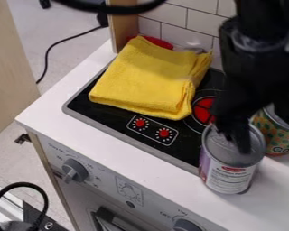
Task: Put the silver tin on the left edge side of the burner
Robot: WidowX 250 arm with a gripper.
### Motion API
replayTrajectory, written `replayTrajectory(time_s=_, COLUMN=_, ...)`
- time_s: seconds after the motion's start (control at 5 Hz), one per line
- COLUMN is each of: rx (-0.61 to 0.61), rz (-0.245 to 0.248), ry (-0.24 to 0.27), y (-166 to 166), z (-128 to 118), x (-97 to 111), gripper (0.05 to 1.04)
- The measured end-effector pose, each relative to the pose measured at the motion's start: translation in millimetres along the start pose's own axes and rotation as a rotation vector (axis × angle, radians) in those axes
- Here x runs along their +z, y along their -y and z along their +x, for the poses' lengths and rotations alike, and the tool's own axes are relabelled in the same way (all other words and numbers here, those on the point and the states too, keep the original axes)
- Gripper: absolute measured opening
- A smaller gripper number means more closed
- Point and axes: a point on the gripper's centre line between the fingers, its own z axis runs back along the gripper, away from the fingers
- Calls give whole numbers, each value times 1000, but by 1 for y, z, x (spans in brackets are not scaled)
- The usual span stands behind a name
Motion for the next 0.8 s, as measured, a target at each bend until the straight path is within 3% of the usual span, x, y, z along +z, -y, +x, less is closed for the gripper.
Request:
replayTrajectory(time_s=0.4, rx=241, rz=83, ry=-7, y=9, z=-16, x=-3, gripper=996)
replayTrajectory(time_s=0.6, rx=381, rz=130, ry=22, y=7, z=-19, x=-16, gripper=996)
replayTrajectory(time_s=0.8, rx=471, rz=129, ry=53, y=1, z=-22, x=-23, gripper=996)
